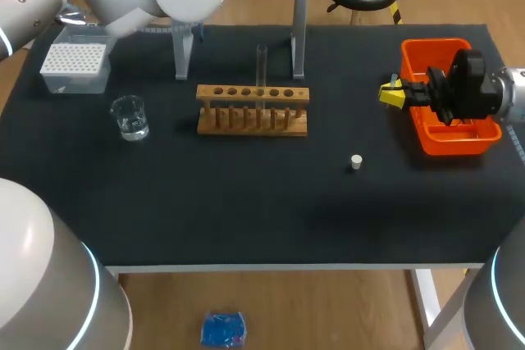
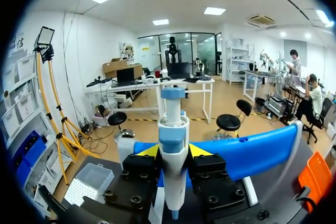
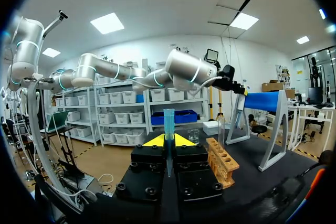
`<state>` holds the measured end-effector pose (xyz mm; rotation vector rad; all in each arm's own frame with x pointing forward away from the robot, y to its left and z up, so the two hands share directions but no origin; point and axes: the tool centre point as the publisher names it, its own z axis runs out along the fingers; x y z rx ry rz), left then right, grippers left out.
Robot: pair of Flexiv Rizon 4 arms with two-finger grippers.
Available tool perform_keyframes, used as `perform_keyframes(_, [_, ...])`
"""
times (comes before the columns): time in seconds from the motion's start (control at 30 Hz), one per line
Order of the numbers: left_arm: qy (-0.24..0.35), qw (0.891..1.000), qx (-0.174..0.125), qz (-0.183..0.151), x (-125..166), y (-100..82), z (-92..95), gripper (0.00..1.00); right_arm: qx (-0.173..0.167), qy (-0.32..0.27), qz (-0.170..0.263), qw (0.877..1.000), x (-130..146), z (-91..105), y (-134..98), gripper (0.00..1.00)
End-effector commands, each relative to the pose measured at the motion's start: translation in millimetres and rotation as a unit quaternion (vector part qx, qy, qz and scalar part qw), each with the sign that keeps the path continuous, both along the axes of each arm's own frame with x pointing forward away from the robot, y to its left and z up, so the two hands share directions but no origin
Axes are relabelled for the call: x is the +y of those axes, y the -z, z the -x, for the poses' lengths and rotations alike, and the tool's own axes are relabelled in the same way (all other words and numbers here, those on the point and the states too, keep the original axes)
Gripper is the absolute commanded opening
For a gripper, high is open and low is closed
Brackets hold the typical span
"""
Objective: Invert the test tube, pick up the pipette, mount the tip to pipette, aspirate from beaker and dispense into the tube, eject the tip, return the pipette, and cap with the stopper.
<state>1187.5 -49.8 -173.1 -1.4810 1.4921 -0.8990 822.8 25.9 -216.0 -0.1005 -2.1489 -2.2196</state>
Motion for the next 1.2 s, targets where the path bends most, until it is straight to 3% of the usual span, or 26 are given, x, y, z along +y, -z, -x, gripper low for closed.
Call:
perform_keyframes(0.03, [-0.005,1.0,-0.002,-0.003,1,-11.4,0.0,0.0,0.0,-0.001,0.0,1.0,-1,0.1,0,0.0])
perform_keyframes(0.4, [-0.004,1.0,-0.025,-0.006,3,-34.7,9.5,0.0,0.0,-0.001,0.0,1.0,-1,0.1,0,0.0])
perform_keyframes(0.53, [0.043,0.998,-0.034,-0.006,7,-51.3,23.7,0.0,0.0,-0.001,0.0,1.0,-1,0.1,0,0.0])
perform_keyframes(0.73, [0.135,0.991,-0.024,0.001,15,-79.5,57.6,0.0,0.0,-0.001,0.0,1.0,-1,0.1,0,0.0])
perform_keyframes(0.93, [0.226,0.974,0.013,0.01,29,-105.2,103.6,0.0,0.0,-0.001,0.0,1.0,-1,0.1,0,0.0])
perform_keyframes(0.97, [0.251,0.968,0.013,0.023,31,-108.6,111.4,0.0,0.0,-0.001,0.0,1.0,-1,0.1,0,0.0])
perform_keyframes(1.13, [0.324,0.945,0.049,0.007,33,-118.4,145.6,0.0,0.0,-0.001,0.0,1.0,-1,0.1,0,0.0])
perform_keyframes(1.2, [0.363,0.93,0.06,0.004,33,-120.3,159.8,0.0,0.0,-0.001,0.0,1.0,-1,0.1,0,0.0])
